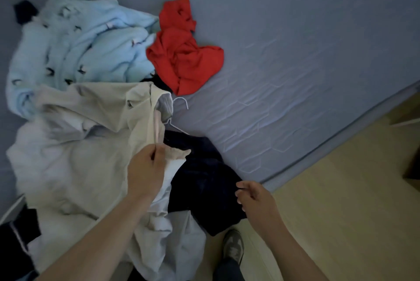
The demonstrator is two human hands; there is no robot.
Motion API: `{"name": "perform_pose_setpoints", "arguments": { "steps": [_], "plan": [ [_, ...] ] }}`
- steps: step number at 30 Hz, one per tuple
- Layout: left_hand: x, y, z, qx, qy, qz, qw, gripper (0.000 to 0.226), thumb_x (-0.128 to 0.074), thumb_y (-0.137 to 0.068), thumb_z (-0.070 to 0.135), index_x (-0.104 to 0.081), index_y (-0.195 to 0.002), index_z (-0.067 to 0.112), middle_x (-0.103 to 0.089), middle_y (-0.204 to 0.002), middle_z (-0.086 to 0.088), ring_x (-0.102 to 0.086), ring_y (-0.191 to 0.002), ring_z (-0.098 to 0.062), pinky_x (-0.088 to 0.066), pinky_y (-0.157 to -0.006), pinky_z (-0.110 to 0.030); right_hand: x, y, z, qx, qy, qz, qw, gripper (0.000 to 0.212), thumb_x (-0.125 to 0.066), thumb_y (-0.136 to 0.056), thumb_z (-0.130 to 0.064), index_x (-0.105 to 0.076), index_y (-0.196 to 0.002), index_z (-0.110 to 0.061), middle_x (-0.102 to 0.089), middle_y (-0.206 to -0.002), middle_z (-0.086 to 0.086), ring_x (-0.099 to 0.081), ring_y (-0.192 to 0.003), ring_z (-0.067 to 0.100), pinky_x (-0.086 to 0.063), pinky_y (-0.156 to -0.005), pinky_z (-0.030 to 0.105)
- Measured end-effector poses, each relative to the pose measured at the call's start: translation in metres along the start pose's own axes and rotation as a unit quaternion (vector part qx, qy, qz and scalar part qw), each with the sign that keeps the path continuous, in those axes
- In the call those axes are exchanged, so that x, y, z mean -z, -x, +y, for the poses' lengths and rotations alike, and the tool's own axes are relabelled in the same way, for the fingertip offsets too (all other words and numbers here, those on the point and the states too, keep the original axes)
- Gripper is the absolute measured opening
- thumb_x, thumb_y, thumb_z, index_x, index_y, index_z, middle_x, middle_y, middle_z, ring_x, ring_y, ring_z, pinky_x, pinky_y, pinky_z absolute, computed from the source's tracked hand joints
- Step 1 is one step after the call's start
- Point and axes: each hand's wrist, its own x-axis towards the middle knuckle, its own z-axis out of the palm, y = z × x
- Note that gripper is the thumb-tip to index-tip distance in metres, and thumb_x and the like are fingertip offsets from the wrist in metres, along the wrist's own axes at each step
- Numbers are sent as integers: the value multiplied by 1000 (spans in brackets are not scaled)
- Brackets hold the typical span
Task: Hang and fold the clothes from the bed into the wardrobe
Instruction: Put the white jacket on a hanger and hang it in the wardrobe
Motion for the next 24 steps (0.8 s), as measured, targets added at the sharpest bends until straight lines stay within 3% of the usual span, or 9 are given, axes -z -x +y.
{"name": "perform_pose_setpoints", "arguments": {
  "steps": [4, 9, 14, 19, 24],
  "plan": [
    [57, 14, 17, 19, 2, 24, 1000, 46, -46, -97, 17, -30, -54, 16, -35, -49, 1, -35, -49, -14, -25, -47, -21, 6, 28, -38, 27, 6, -7, 1000, 13, -51, -95, -10, -59, -103, -16, -62, -89, 8, -56, -75, 15, -46, -68, 23],
    [120, 43, 29, 33, 13, 74, 997, 43, -46, -96, 16, -33, -56, 8, -35, -49, -4, -33, -49, -17, -25, -48, -30, 10, 60, -76, 81, 79, -20, 993, 13, -51, -96, -13, -59, -104, -16, -65, -94, 10, -62, -90, 27, -50, -84, 39],
    [156, 70, 10, 54, 13, 109, 992, 47, -44, -99, 22, -34, -54, 12, -38, -50, -5, -35, -49, -19, -27, -50, -34, 2, 75, -93, 112, 108, -33, 987, 11, -50, -95, -13, -60, -100, -14, -61, -83, 4, -58, -77, 20, -48, -73, 30],
    [184, 96, -7, 82, 26, 121, 989, 47, -41, -100, 23, -30, -55, 14, -36, -51, -3, -32, -48, -16, -24, -49, -33, -22, 98, -103, 109, 121, -54, 985, 15, -51, -95, -14, -59, -108, -18, -63, -87, 6, -59, -81, 19, -51, -82, 36],
    [228, 117, -2, 89, 62, 152, 982, 46, -42, -99, 22, -30, -56, 14, -34, -50, -1, -30, -49, -14, -23, -50, -33, -47, 133, -124, 133, 116, -65, 982, 18, -52, -94, -12, -60, -110, -14, -63, -82, 4, -58, -76, 17, -51, -77, 34]
  ]
}}
